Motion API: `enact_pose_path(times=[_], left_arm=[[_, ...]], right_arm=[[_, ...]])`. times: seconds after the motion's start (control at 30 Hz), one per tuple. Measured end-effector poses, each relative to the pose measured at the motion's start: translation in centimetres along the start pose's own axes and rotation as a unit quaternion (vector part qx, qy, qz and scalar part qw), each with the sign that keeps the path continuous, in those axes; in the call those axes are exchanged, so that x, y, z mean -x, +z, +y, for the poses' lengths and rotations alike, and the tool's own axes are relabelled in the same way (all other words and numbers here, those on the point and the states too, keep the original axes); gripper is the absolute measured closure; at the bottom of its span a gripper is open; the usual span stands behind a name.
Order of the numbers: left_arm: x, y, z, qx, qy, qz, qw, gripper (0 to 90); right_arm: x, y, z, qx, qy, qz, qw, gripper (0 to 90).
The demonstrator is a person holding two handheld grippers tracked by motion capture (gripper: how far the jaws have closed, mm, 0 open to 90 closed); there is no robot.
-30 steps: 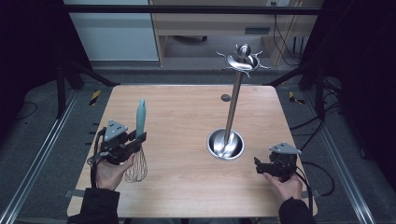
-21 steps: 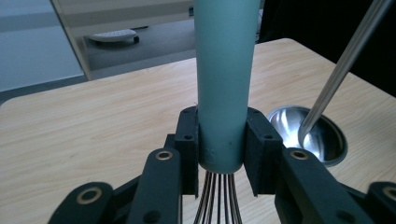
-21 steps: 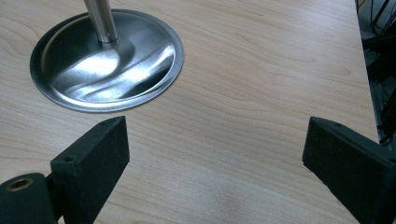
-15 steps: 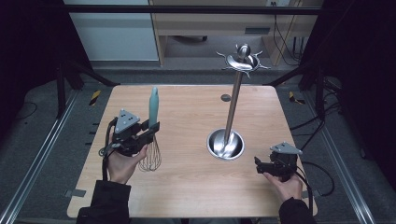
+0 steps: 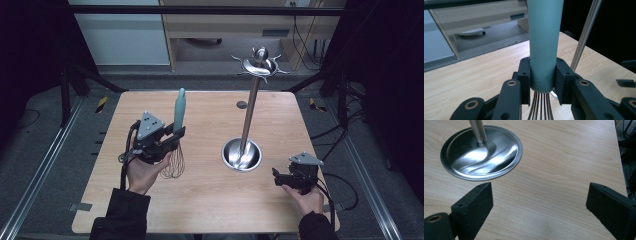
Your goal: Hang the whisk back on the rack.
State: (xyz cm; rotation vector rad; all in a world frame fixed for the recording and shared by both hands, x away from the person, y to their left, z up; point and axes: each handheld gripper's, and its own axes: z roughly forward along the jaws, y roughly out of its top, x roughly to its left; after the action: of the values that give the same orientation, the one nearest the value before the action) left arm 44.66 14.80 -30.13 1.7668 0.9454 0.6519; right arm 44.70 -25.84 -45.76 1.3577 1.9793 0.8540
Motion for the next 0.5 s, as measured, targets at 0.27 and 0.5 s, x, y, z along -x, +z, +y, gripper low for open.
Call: enact_pose_path(times=[0.27,0.5], left_arm=[[1.2,0.8,1.9,0.006,0.016,0.0,0.9999,69.3],[2.7,1.5,3.5,0.012,0.03,-0.005,0.9995,69.3]], right_arm=[[0.1,0.0,0.0,0.002,-0.001,0.001,1.0,7.4],[0.1,0.0,0.0,0.003,0.001,0.003,1.0,7.4]])
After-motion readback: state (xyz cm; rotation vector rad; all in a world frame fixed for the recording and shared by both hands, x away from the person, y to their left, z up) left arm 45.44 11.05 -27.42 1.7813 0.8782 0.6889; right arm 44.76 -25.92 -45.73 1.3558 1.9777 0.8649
